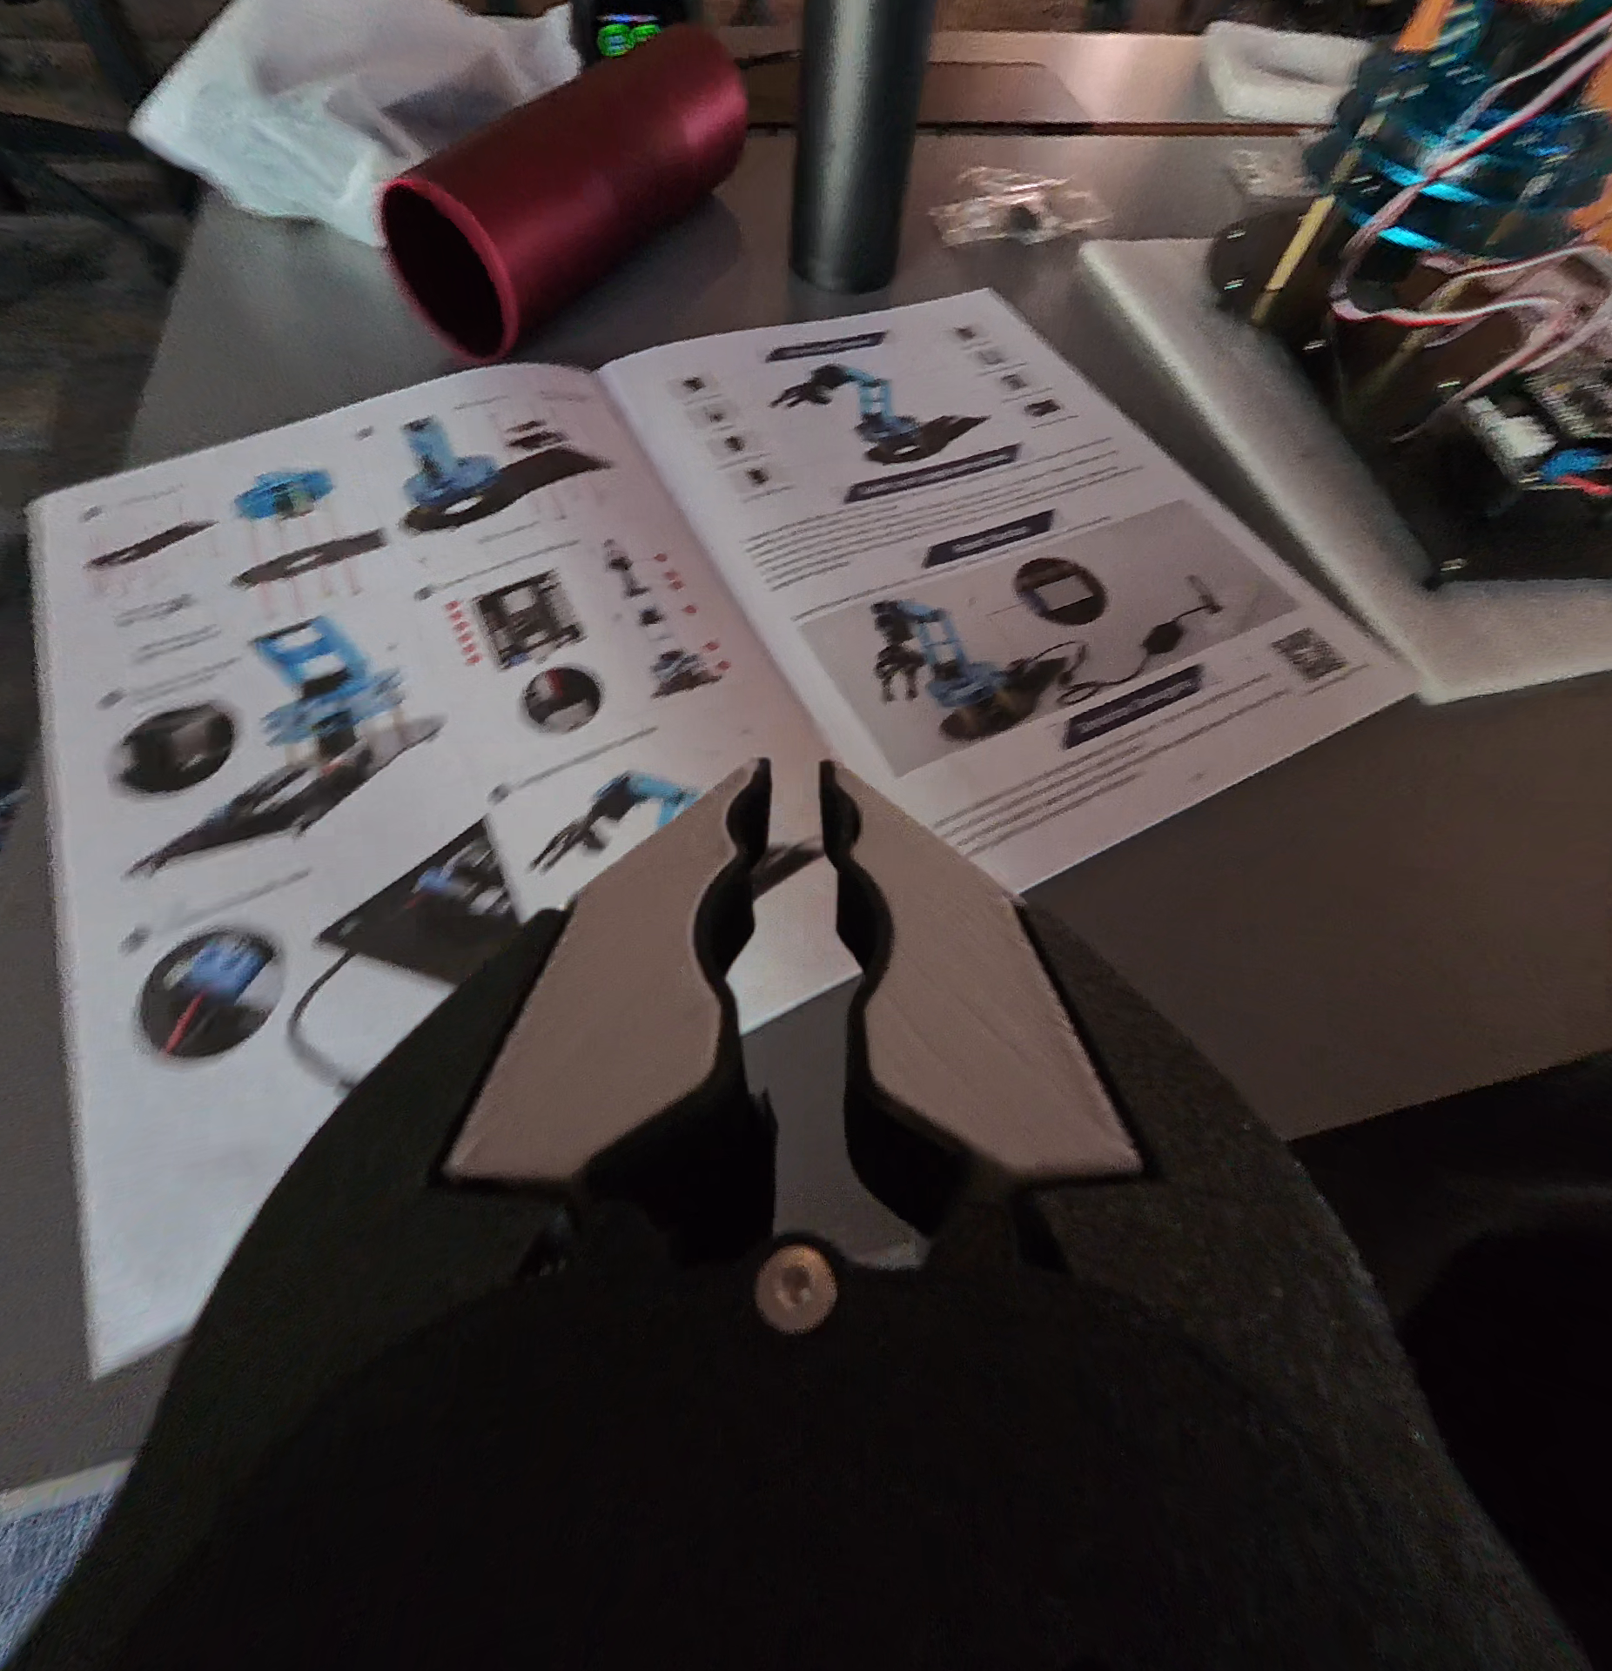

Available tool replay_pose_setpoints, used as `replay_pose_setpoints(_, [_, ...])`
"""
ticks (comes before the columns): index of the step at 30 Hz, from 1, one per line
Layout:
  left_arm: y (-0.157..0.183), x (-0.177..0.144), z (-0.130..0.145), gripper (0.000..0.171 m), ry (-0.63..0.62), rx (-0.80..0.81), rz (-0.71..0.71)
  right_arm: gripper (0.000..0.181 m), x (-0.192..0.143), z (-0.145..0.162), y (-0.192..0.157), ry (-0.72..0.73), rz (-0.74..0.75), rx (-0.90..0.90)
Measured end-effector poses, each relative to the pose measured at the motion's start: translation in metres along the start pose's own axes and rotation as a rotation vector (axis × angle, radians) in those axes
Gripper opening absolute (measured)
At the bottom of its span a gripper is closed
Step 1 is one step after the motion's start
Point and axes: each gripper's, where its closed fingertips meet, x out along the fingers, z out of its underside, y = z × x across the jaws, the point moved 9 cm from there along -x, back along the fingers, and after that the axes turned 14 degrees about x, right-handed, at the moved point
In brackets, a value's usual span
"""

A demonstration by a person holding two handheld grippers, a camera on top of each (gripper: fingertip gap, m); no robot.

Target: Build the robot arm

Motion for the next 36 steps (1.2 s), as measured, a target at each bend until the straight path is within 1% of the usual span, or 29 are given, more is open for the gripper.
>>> replay_pose_setpoints(1, [0.002, 0.006, -0.009, 0.010, 0.014, 0.010, 0.050, 0.035, 0.006, -0.006, -0.001, -0.035, -0.066, -0.011])
replay_pose_setpoints(3, [0.009, 0.019, -0.033, 0.013, 0.058, 0.040, 0.159, 0.040, 0.018, -0.020, 0.001, -0.083, -0.152, -0.056])
replay_pose_setpoints(5, [0.018, 0.034, -0.064, 0.015, 0.121, 0.089, 0.272, 0.049, 0.029, -0.032, 0.001, -0.111, -0.245, -0.082])
replay_pose_setpoints(6, [0.023, 0.042, -0.082, 0.017, 0.159, 0.116, 0.326, 0.055, 0.035, -0.039, 0.001, -0.100, -0.288, -0.077])
replay_pose_setpoints(8, [0.036, 0.061, -0.120, 0.022, 0.231, 0.188, 0.431, 0.059, 0.045, -0.048, -0.001, -0.057, -0.357, -0.077])
replay_pose_setpoints(9, [0.042, 0.071, -0.139, 0.024, 0.258, 0.229, 0.473, 0.055, 0.049, -0.050, 0.000, -0.036, -0.360, -0.087])
replay_pose_setpoints(10, [0.050, 0.081, -0.157, 0.025, 0.284, 0.267, 0.510, 0.055, 0.054, -0.051, 0.001, -0.014, -0.346, -0.102])
replay_pose_setpoints(12, [0.067, 0.101, -0.192, 0.026, 0.323, 0.317, 0.587, 0.049, 0.057, -0.049, 0.005, 0.040, -0.302, -0.136])
replay_pose_setpoints(14, [0.086, 0.124, -0.222, 0.031, 0.346, 0.353, 0.655, 0.048, 0.061, -0.046, 0.009, 0.111, -0.294, -0.163])
replay_pose_setpoints(17, [0.110, 0.169, -0.254, 0.032, 0.339, 0.395, 0.659, 0.052, 0.068, -0.038, 0.007, 0.098, -0.318, -0.155])
replay_pose_setpoints(19, [0.123, 0.202, -0.268, 0.032, 0.314, 0.395, 0.689, 0.054, 0.070, -0.037, 0.009, 0.086, -0.303, -0.183])
replay_pose_setpoints(21, [0.132, 0.231, -0.282, 0.031, 0.291, 0.365, 0.731, 0.054, 0.075, -0.036, 0.009, 0.086, -0.273, -0.230])
replay_pose_setpoints(22, [0.135, 0.243, -0.289, 0.031, 0.288, 0.348, 0.745, 0.054, 0.077, -0.037, 0.009, 0.094, -0.284, -0.237])
replay_pose_setpoints(25, [0.138, 0.273, -0.306, 0.034, 0.307, 0.296, 0.775, 0.055, 0.083, -0.043, 0.007, 0.096, -0.312, -0.243])
replay_pose_setpoints(26, [0.139, 0.280, -0.310, 0.035, 0.314, 0.280, 0.782, 0.052, 0.085, -0.045, 0.006, 0.090, -0.330, -0.244])
replay_pose_setpoints(27, [0.140, 0.286, -0.314, 0.035, 0.322, 0.266, 0.790, 0.050, 0.086, -0.047, 0.008, 0.075, -0.349, -0.237])
replay_pose_setpoints(29, [0.143, 0.294, -0.319, 0.034, 0.334, 0.256, 0.811, 0.040, 0.087, -0.052, 0.013, 0.043, -0.351, -0.221])
replay_pose_setpoints(30, [0.144, 0.298, -0.319, 0.035, 0.332, 0.262, 0.799, 0.035, 0.086, -0.054, 0.013, 0.024, -0.352, -0.216])
replay_pose_setpoints(31, [0.145, 0.301, -0.320, 0.035, 0.333, 0.272, 0.781, 0.036, 0.087, -0.056, 0.011, 0.012, -0.340, -0.220])
replay_pose_setpoints(34, [0.147, 0.304, -0.320, 0.034, 0.357, 0.272, 0.766, 0.036, 0.079, -0.061, 0.004, 0.046, -0.275, -0.353])
replay_pose_setpoints(36, [0.148, 0.305, -0.319, 0.033, 0.365, 0.273, 0.742, 0.032, 0.069, -0.066, -0.001, 0.068, -0.274, -0.424])
